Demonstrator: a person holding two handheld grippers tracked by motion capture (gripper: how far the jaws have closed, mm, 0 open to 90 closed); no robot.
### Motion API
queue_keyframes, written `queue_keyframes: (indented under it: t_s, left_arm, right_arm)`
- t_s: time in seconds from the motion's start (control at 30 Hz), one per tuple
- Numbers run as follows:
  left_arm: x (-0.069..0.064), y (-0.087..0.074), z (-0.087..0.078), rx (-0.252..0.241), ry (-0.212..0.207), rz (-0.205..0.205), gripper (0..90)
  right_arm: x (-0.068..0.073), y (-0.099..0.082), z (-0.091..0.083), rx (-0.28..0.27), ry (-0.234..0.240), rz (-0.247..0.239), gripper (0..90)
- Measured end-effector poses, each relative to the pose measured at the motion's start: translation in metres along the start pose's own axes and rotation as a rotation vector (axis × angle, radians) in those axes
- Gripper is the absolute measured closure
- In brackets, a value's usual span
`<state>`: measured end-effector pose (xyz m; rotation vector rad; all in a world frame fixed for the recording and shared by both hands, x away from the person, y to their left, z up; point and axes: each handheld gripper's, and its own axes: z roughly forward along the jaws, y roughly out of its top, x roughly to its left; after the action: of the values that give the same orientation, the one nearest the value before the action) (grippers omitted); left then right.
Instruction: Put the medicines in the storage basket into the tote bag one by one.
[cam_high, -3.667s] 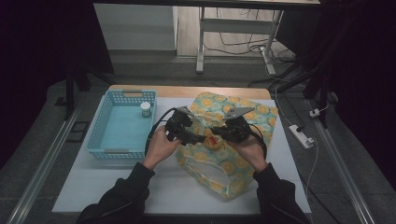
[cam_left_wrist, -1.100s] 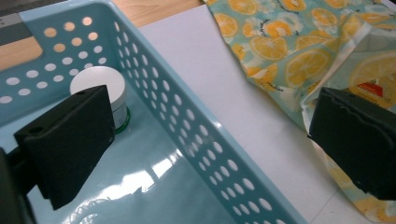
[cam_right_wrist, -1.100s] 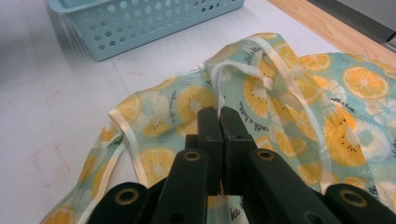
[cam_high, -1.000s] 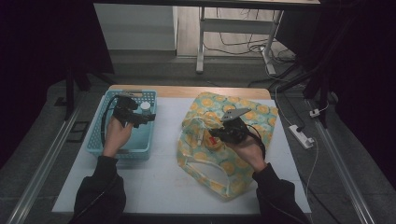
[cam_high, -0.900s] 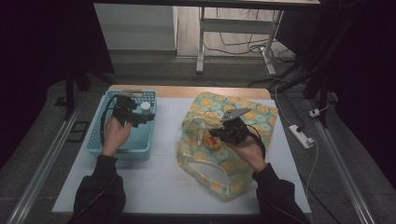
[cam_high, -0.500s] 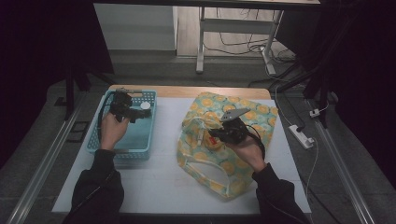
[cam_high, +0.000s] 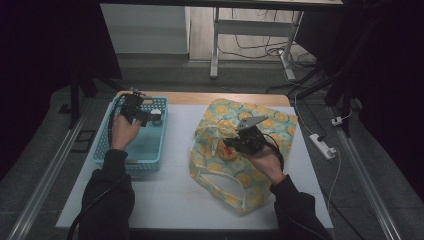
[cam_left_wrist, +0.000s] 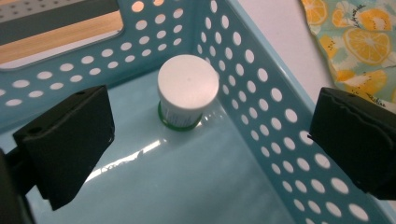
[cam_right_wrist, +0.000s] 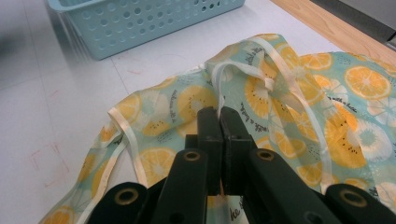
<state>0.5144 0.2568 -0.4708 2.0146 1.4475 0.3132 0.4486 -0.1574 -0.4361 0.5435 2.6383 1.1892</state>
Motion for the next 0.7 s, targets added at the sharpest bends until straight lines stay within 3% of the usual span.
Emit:
queue_keyframes:
  t_s: [0.13,0.23,0.43,0.5,0.7]
  left_arm:
    - [0.001,0.005,0.009,0.039,0.047,-0.003,0.0]
    - [0.004,0.007,0.016,0.061,0.036,-0.004,0.1]
    - [0.007,0.011,0.029,0.107,0.068,0.007,3.9]
    - [0.006,0.013,0.031,0.114,0.085,0.018,7.4]
    - [0.004,0.018,0.038,0.14,0.078,0.026,27.3]
  right_arm:
    - [0.0,0.0,0.0,0.001,0.0,-0.001,89.2]
    - [0.0,0.0,-0.001,-0.002,0.0,0.001,89.2]
    - [-0.001,-0.001,-0.002,-0.004,0.0,0.004,89.1]
    - [-0.002,-0.001,-0.001,-0.004,0.0,0.004,89.1]
    - [-0.003,-0.001,-0.002,-0.006,-0.003,0.009,89.1]
